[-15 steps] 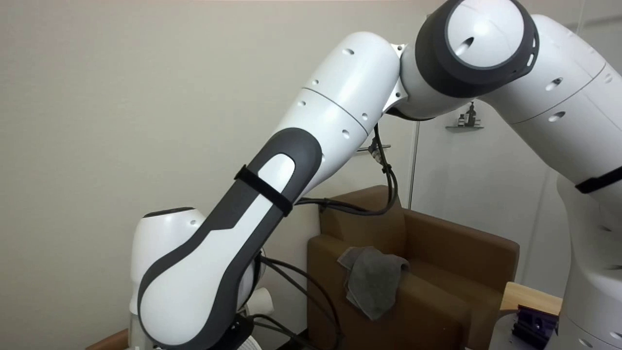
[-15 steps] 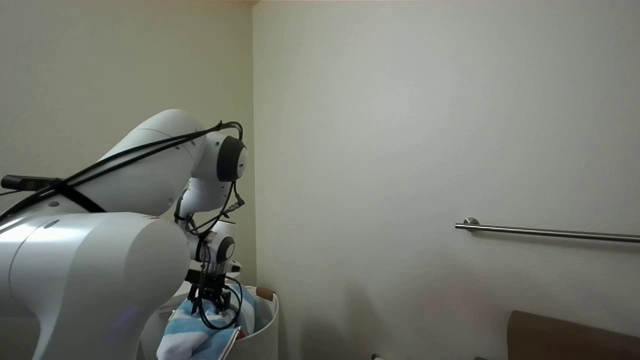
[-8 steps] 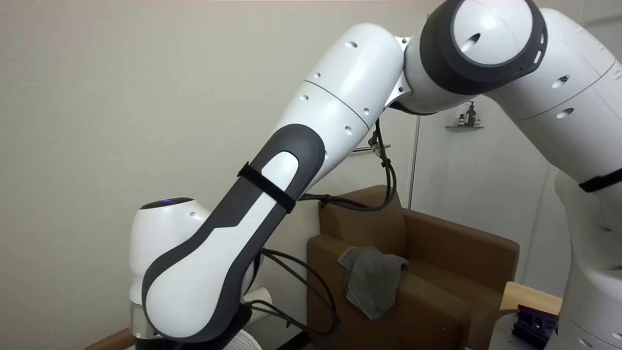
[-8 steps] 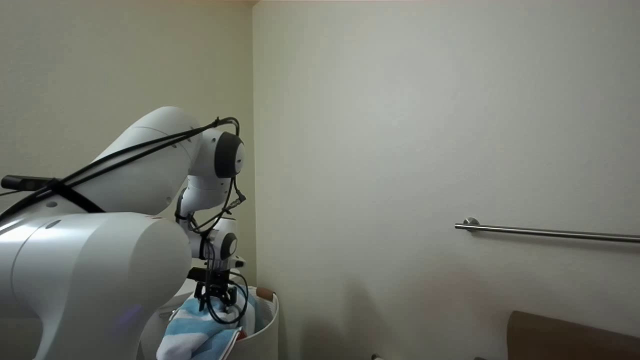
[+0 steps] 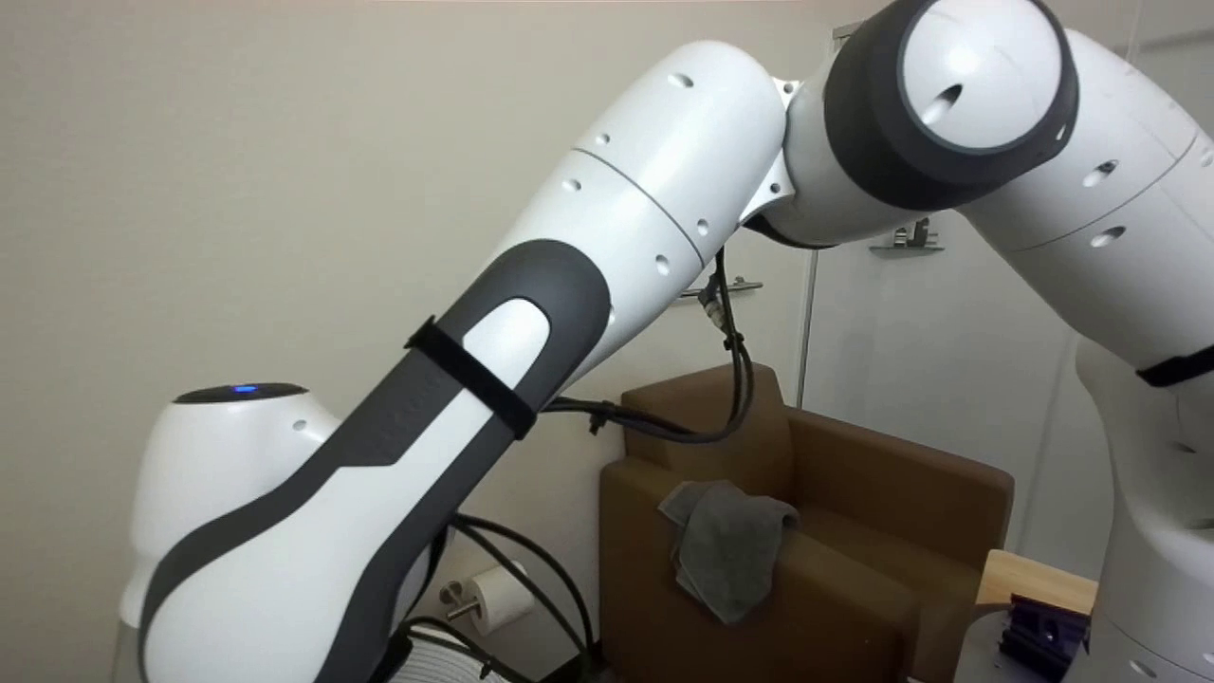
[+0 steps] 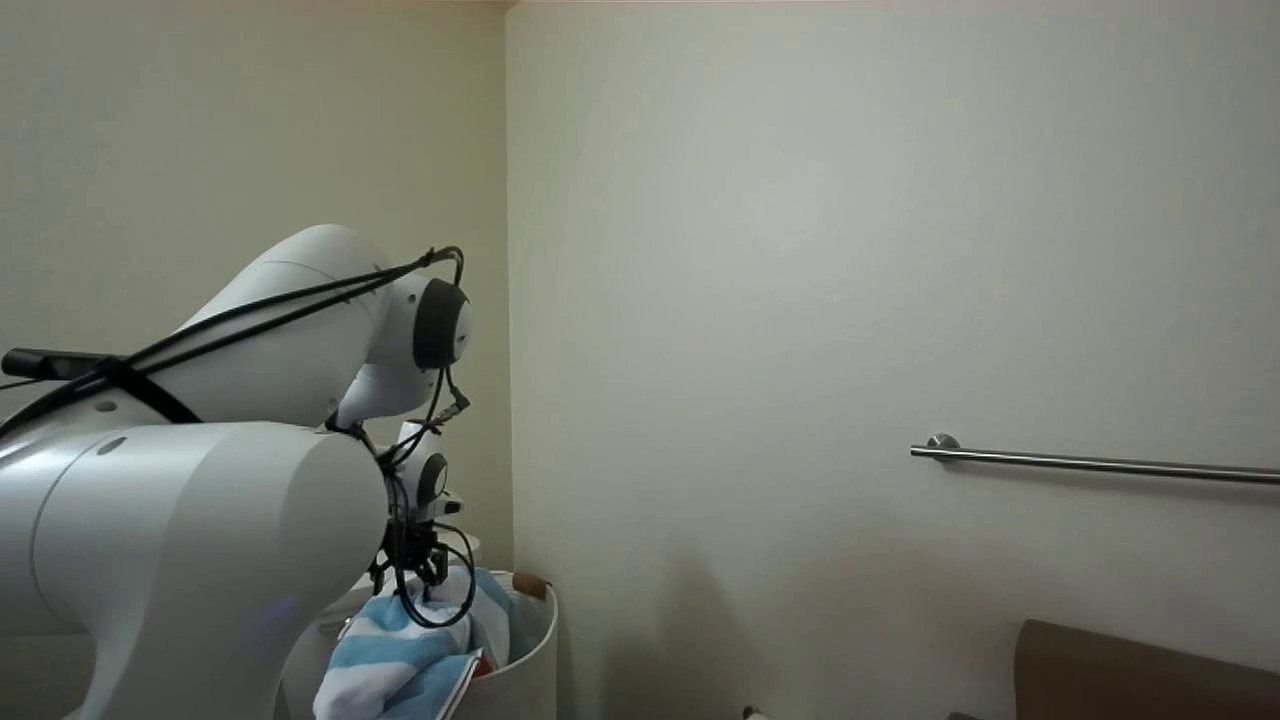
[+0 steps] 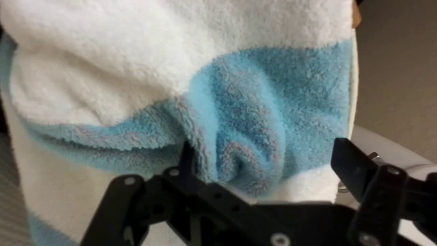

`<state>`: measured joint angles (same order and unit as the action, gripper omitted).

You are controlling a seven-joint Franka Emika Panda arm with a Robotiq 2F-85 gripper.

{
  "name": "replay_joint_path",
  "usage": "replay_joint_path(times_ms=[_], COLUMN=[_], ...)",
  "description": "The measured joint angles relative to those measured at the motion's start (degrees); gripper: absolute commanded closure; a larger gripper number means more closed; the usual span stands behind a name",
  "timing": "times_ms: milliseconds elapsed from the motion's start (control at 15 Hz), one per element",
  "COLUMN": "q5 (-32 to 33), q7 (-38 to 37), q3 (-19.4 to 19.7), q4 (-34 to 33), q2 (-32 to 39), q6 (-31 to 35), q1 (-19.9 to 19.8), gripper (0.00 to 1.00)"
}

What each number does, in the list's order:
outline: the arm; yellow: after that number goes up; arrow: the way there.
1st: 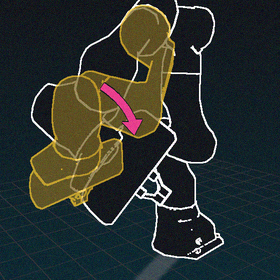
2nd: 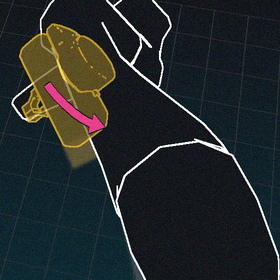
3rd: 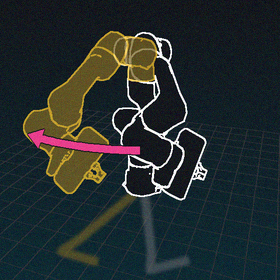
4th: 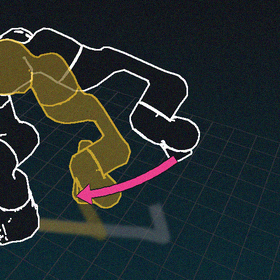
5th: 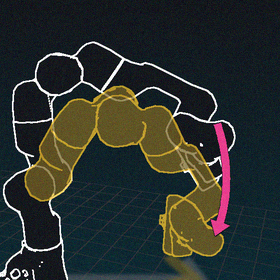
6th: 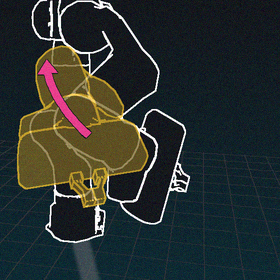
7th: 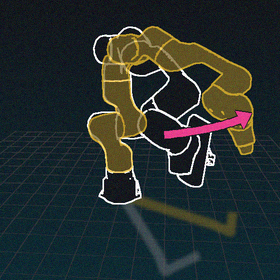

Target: Pick up the towel from the bag and put it on the sofa

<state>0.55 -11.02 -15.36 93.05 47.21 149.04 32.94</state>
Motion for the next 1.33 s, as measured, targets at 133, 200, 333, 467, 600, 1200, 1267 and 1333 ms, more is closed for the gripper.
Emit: replay_joint_path(times_ms=[133, 200, 333, 467, 600, 1200, 1267, 1333], q5=[-2.3, -2.4, -2.0, 0.1, 2.5, 0.9, 0.7, 0.4], q7=[2.9, 3.3, 3.2, 2.1, 0.7, 0.6, 0.7, 0.9], q3=[-2.8, -3.2, -1.8, 1.4, 4.3, 3.0, 2.6, 2.2], q4=[-1.2, -1.9, -3.5, -5.5, -7.5, -9.8, -9.8, -9.8], q2=[3.1, 4.4, 5.7, 5.4, 4.9, 7.4, 7.7, 7.8], q6=[0.2, 0.0, -0.9, -2.0, -3.5, -12.0, -12.4, -12.6], q1=[-2.4, -2.9, -2.4, -0.3, 2.5, 3.4, 3.1, 2.8], gripper=[0.00, 0.00, 0.00, 0.00, 0.00, 0.72, 0.78, 0.85])
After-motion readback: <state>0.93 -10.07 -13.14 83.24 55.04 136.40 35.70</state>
